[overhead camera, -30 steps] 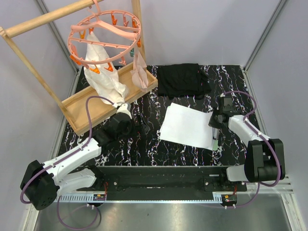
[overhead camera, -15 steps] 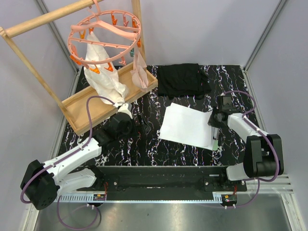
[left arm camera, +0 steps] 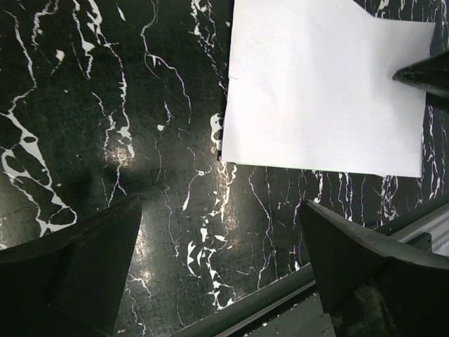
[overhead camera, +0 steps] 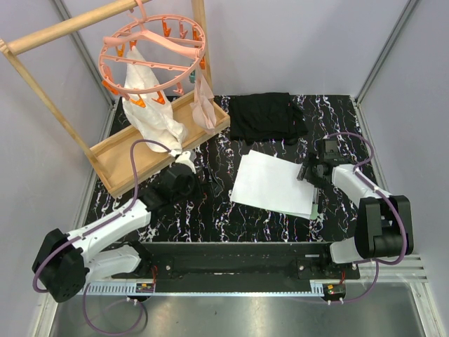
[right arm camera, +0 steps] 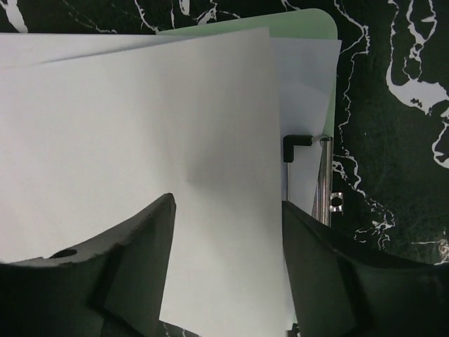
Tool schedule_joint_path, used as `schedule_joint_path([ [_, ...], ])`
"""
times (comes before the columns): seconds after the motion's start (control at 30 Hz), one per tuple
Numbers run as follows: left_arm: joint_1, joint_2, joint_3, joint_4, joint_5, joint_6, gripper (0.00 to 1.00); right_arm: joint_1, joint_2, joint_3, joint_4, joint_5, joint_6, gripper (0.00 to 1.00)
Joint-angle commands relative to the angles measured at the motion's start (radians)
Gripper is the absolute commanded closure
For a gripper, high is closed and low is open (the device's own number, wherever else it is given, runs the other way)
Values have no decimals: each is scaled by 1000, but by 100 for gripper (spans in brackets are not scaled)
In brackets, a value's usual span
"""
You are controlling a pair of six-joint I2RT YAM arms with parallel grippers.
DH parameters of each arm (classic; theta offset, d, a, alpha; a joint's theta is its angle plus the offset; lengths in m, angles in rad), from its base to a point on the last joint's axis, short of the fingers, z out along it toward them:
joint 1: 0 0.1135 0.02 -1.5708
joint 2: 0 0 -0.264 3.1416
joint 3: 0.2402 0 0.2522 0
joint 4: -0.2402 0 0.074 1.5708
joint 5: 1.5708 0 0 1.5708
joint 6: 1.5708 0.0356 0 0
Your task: Put the files into the folder
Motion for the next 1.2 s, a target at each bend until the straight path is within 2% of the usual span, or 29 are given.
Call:
schedule_joint_path([
  [0.0, -4, 59, 41, 73, 88, 38, 1, -10, -44, 71, -56, 70, -11, 21],
  [0.03, -7, 72, 52, 71, 109, 44, 1, -17, -44, 85, -63, 81, -12, 11],
  [0.13, -26, 120, 87, 74, 131, 58, 1, -62, -30, 93, -73, 64, -6, 0],
  [0.3, -61, 169, 135, 76, 149, 68, 1, -148, 84, 117, -70, -12, -8, 0],
  [0.4, -73, 183, 153, 77, 160, 76, 1, -154, 148, 139, -66, -14, -21, 0],
  [0.63, -79, 178, 167, 68, 157, 73, 1, -148, 229, 154, -19, -158, -11, 0],
  [0.73, -79, 166, 170, 62, 142, 73, 1, -119, 210, 114, 19, -184, 12, 0],
  [1.0, -81, 206, 201, 70, 126, 73, 1, 90, 154, 61, 55, -169, 109, 0],
  [1.17, -84, 313, 281, 80, 146, 64, 1, 90, 16, 30, -16, -89, 107, 0],
])
